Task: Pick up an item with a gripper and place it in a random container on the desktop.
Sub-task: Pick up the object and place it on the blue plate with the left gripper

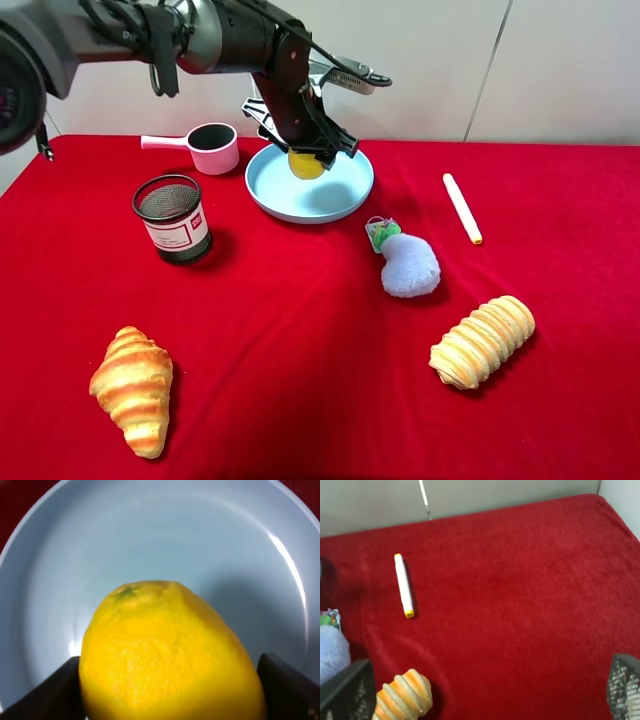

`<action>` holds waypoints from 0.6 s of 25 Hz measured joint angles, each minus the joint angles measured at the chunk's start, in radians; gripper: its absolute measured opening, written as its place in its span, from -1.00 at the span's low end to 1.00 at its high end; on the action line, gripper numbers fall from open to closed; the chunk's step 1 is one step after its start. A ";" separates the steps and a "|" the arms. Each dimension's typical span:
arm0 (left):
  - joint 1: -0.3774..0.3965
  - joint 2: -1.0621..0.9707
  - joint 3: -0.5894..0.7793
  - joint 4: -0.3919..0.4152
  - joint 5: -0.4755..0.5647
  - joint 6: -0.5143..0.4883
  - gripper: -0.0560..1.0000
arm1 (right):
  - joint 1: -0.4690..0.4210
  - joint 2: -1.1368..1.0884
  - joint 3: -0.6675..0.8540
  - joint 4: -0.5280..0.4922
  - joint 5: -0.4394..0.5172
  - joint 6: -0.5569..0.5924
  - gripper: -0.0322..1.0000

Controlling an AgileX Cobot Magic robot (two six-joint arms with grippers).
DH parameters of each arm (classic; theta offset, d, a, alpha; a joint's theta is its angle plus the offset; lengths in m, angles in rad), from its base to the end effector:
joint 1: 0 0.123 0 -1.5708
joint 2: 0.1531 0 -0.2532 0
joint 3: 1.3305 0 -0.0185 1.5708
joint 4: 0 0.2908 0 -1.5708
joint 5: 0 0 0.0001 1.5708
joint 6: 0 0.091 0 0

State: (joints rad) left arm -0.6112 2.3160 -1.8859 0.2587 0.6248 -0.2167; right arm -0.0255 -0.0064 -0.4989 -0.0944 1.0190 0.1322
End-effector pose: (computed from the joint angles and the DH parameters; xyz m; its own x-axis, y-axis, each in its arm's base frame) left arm 0.4421 -0.2931 0.1270 -0.6696 0.4628 -0.5809 0.4928 0.8620 0.1188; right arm 0.0628 -0.0089 0.3003 -0.4022 0.0925 -0.9109 0.1322 0.9903 0.0422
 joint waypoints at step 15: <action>0.000 0.041 0.000 0.002 -0.079 0.003 0.36 | 0.000 0.000 0.000 0.000 0.000 0.000 0.40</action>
State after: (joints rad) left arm -0.6112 2.3565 -1.8859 0.2605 0.5462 -0.2134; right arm -0.0255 -0.0064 -0.4989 -0.0944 1.0190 0.1322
